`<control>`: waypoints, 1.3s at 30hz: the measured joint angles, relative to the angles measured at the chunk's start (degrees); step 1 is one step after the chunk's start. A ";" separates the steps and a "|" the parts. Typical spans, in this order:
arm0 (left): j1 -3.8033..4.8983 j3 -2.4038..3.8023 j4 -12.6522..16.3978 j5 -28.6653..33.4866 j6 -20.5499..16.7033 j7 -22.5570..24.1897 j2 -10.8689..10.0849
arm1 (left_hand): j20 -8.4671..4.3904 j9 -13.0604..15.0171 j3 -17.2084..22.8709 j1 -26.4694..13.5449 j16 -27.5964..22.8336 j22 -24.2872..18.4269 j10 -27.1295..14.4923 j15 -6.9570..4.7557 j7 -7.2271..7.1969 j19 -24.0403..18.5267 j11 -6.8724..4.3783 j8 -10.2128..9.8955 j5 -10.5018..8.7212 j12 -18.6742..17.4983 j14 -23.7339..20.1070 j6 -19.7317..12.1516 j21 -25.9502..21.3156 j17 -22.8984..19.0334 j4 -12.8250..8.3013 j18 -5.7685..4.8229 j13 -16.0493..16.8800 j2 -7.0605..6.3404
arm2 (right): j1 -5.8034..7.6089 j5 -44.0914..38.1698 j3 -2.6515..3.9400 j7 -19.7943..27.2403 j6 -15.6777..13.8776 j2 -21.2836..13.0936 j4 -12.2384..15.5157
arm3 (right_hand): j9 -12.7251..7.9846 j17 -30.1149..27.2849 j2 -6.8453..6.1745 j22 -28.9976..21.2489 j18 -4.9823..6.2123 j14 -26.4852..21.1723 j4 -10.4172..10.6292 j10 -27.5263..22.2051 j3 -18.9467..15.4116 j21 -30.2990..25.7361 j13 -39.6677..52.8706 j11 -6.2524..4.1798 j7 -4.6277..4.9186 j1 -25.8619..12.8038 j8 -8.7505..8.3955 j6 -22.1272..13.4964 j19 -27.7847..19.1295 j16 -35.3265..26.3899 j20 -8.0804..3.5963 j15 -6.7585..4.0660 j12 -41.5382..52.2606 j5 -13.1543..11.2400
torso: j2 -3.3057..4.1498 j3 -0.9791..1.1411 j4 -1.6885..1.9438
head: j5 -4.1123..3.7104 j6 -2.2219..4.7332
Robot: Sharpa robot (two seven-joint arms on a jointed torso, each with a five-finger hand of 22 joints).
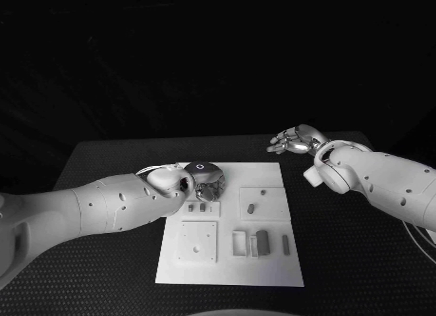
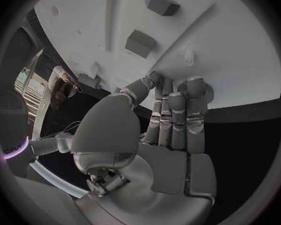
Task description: Assemble the parts on the task board
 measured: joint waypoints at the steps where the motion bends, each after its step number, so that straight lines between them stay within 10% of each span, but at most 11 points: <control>1: -0.01 0.04 0.34 0.28 -0.29 0.12 -0.30 | 0.00 0.00 0.00 0.00 0.00 0.00 0.01 0.00 0.00 0.00 0.01 0.00 0.00 0.00 0.00 0.00 0.02 -0.01 0.00 0.00 0.00 0.00 | 0.00 0.00 0.00 0.00 0.00 0.00 -0.01 | 0.00 0.00 0.00 0.00 0.00 0.00 0.00 0.00 0.00 0.00 -0.02 0.00 0.00 0.00 0.00 0.00 0.00 0.00 0.00 0.00 0.00 0.00 | 0.00 0.00 0.00 | 0.01 0.01; 23: 0.04 3.08 6.36 4.65 -2.21 0.89 -7.33 | -0.31 -0.03 0.30 0.09 0.00 -0.01 0.39 -0.14 -0.17 0.51 0.00 -0.02 0.04 -0.19 0.35 0.15 0.22 -0.36 -0.01 -0.49 -0.09 0.06 | 0.00 0.01 0.00 0.00 0.10 -0.57 0.14 | -0.05 0.04 0.00 0.10 0.00 0.00 0.00 0.00 0.00 0.00 -0.16 0.00 0.00 0.00 0.00 0.00 0.00 -0.23 0.00 0.00 0.00 0.00 | -0.04 0.10 0.18 | 0.31 0.20; 39: 0.16 3.06 7.87 4.49 -0.61 0.56 -10.76 | -0.28 -0.15 0.28 0.10 -0.05 -0.02 0.37 -0.17 -0.25 0.52 0.00 0.06 0.04 -0.41 0.39 0.06 0.22 -0.44 -0.03 -0.50 -0.17 0.02 | 0.00 0.02 0.00 -0.01 0.15 -0.94 0.24 | -0.04 0.09 0.00 0.15 0.00 0.00 0.00 0.00 0.00 0.00 -0.22 0.00 0.00 0.01 0.00 0.00 0.00 -0.23 0.00 0.00 0.00 0.00 | -0.06 -0.12 0.51 | 0.59 0.00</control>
